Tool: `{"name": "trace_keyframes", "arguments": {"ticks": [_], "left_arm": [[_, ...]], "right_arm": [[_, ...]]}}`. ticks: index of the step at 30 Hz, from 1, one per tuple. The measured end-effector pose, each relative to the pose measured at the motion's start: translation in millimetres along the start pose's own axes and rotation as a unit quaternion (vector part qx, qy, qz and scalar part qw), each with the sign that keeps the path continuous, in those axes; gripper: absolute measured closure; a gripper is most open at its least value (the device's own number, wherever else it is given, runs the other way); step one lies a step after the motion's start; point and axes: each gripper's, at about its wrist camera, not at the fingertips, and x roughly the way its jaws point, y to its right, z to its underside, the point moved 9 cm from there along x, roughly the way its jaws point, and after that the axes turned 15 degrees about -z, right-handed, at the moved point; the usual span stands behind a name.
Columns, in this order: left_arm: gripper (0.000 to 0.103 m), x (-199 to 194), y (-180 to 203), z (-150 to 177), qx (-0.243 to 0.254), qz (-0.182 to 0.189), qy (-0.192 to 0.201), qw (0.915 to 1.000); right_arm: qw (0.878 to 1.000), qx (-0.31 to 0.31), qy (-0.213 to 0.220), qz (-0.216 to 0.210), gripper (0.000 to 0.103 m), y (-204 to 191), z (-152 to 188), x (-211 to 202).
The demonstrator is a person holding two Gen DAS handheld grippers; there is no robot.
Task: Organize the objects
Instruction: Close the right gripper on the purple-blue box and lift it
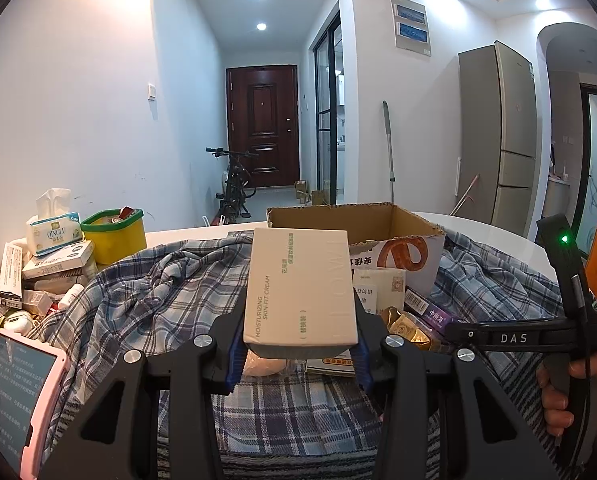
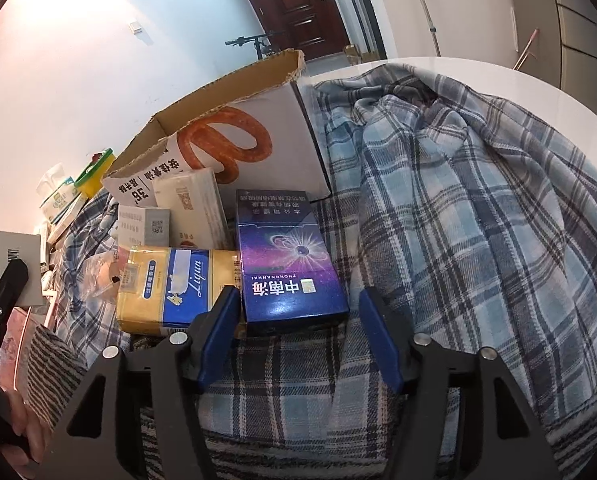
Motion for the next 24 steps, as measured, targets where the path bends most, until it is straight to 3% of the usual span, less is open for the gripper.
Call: {"name": "trace_keyframes", "arguments": {"ticks": [10, 16, 24], "left_arm": [[0.058, -0.1, 1.7, 0.7, 0.001, 0.000, -0.001, 1.0000], [0.058, -1.5, 1.3, 0.8, -0.001, 0.000, 0.003, 1.0000], [0.058, -3.5, -2.6, 0.8, -0.005, -0.001, 0.009, 1.0000]], "right_arm": [[1.000, -0.019, 0.015, -0.005, 0.050, -8.6, -3.2, -5.8], [0.995, -0.086, 0.049, 0.002, 0.050, -39.5, -7.3, -25.1], [0.986, -0.154, -0.007, -0.063, 0.051, -87.3, 19.6, -13.5]]}}
